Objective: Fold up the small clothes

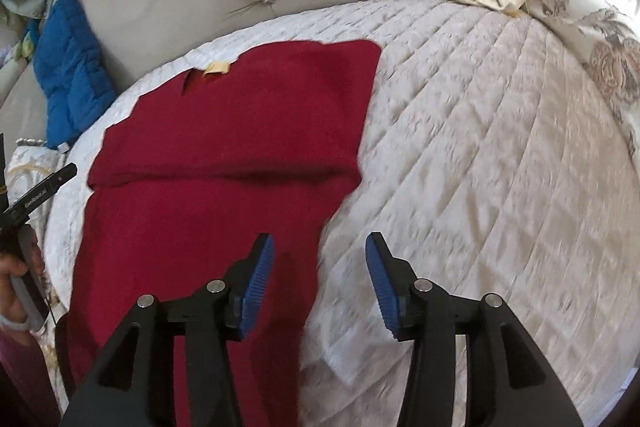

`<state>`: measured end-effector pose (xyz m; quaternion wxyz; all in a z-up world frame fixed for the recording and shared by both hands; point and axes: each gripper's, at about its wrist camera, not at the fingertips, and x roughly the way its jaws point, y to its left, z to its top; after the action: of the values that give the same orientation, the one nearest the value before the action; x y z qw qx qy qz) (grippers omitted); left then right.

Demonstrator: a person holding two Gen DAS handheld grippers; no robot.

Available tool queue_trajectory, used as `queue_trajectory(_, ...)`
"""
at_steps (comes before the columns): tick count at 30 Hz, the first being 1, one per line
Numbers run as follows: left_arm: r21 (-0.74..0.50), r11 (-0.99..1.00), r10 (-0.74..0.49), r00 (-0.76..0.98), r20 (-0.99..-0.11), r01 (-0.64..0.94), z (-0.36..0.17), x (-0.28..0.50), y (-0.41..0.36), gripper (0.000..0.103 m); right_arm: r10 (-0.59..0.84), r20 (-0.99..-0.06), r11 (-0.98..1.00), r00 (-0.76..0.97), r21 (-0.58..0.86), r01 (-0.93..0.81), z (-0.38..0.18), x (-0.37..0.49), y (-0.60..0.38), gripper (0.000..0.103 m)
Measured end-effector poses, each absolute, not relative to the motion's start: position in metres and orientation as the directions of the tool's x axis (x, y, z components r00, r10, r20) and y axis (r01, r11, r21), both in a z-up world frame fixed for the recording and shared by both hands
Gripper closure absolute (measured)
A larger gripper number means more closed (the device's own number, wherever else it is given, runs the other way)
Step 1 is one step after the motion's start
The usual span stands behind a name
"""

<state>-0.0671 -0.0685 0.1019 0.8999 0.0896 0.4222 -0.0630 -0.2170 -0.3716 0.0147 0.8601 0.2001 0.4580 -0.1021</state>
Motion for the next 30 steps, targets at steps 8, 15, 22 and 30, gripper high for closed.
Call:
queue_trajectory(8, 0.034, 0.984, -0.087, 0.642, -0.762, 0.173, 0.121, -0.127, -0.024, 0.017, 0.018, -0.817, 0.880, 0.576, 0.286, 0.378, 0.015, -0.243, -0.364, 0.069)
queue_trajectory(15, -0.008, 0.970, -0.156, 0.594, -0.789, 0.244, 0.108, -0.171, -0.008, 0.017, 0.122, -0.821, 0.891, 0.558, 0.339, 0.303, 0.008, -0.282, -0.346, 0.067)
queue_trajectory(22, 0.017, 0.954, -0.154, 0.540, -0.827, 0.298, 0.089, -0.201, -0.005, 0.017, 0.195, -0.823, 0.905, 0.534, 0.361, 0.227, -0.003, -0.318, -0.322, 0.066)
queue_trajectory(30, 0.024, 0.959, -0.134, 0.526, -0.840, 0.282, 0.081, -0.211, 0.002, 0.017, 0.251, -0.837, 0.907, 0.486, 0.379, 0.185, -0.014, -0.334, -0.294, 0.066)
